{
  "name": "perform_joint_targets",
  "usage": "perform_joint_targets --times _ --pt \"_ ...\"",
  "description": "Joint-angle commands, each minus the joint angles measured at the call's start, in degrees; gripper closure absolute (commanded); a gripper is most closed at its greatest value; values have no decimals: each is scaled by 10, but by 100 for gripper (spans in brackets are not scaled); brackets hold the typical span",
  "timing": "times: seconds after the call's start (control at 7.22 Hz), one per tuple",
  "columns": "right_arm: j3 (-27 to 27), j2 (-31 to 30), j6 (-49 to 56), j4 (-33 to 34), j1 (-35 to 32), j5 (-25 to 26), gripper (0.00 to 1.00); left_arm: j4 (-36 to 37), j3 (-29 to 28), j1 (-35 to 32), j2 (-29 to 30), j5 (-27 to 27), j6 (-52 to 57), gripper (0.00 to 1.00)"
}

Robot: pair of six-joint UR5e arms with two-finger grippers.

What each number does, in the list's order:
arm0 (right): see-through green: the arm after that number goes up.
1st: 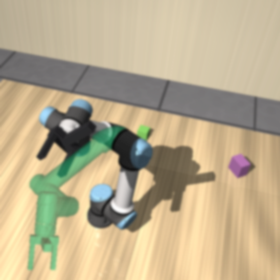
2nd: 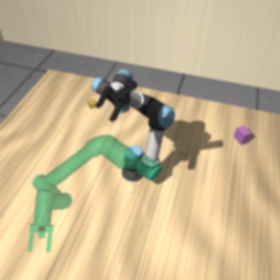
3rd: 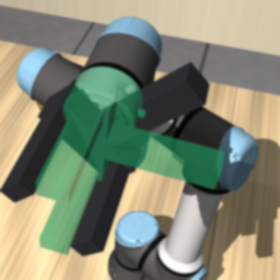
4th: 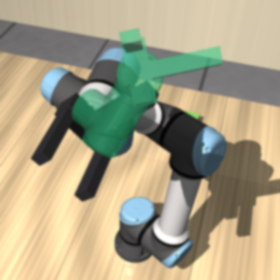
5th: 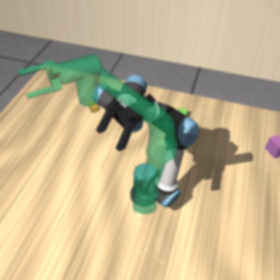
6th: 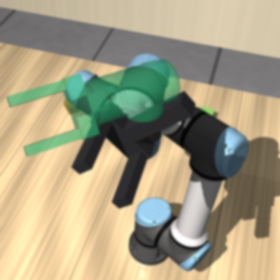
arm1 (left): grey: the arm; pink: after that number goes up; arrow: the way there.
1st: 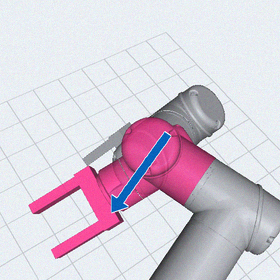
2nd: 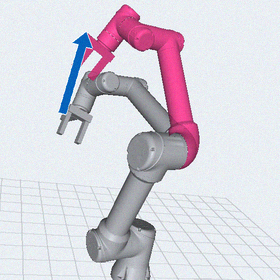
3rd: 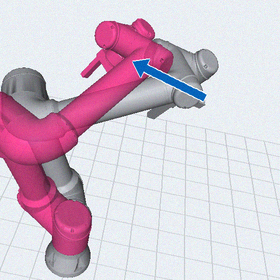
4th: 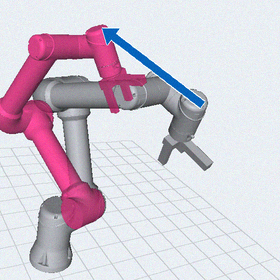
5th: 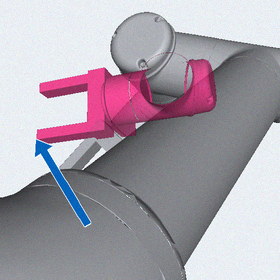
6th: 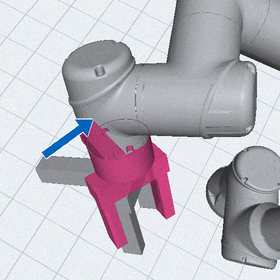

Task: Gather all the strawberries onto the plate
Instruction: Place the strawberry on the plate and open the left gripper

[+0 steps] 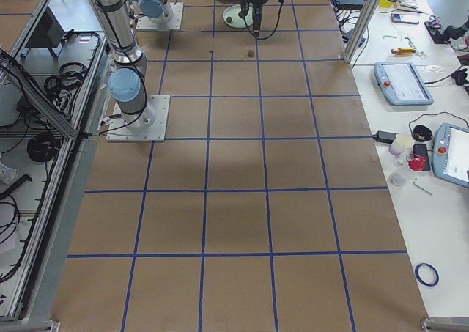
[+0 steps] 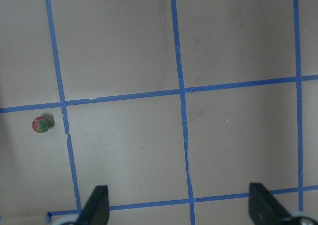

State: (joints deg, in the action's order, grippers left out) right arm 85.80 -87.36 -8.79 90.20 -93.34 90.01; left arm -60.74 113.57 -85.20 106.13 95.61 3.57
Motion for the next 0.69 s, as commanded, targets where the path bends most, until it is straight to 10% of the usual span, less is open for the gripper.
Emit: perform_joint_targets --times 0.0,0.14,0.55 --pt "1 0 0 1 0 0 0 25 21 5 9 -2 -2 15" --pt "2 0 0 1 0 0 0 26 17 2 5 -2 -1 0" --pt "2 -1 0 0 -1 -1 0 30 -37 -87 8 -13 -83 0"
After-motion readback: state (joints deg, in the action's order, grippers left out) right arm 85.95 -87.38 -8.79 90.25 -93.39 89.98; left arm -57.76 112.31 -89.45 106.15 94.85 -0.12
